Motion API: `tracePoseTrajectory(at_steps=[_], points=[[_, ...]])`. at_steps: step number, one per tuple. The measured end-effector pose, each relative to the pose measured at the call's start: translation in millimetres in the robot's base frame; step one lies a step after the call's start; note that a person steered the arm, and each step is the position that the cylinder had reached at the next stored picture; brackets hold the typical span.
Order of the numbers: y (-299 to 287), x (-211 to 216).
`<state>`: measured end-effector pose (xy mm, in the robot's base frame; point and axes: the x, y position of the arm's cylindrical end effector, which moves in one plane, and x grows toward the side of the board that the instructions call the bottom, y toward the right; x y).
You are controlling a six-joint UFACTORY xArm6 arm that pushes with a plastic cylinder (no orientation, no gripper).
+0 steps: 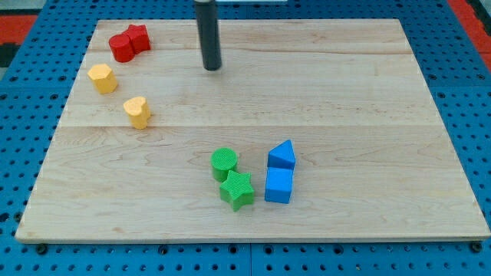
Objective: Move the yellow hexagon to the bottom left of the yellow heart
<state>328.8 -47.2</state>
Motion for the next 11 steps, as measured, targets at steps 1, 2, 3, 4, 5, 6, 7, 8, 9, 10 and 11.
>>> tracePoseTrajectory(at_steps=[1, 2, 3, 4, 5, 6, 7, 8, 9, 10, 11], points=[[-70.1, -2.9], [-116.2, -11.3], [-124.8, -11.3], [-132.4, -11.2], [-135.6, -12.4], [-135.6, -12.4], [-140.9, -12.4], [-152.3, -12.4], [-170.1, -8.5], [-180.4, -4.5], [-196.4, -2.5]])
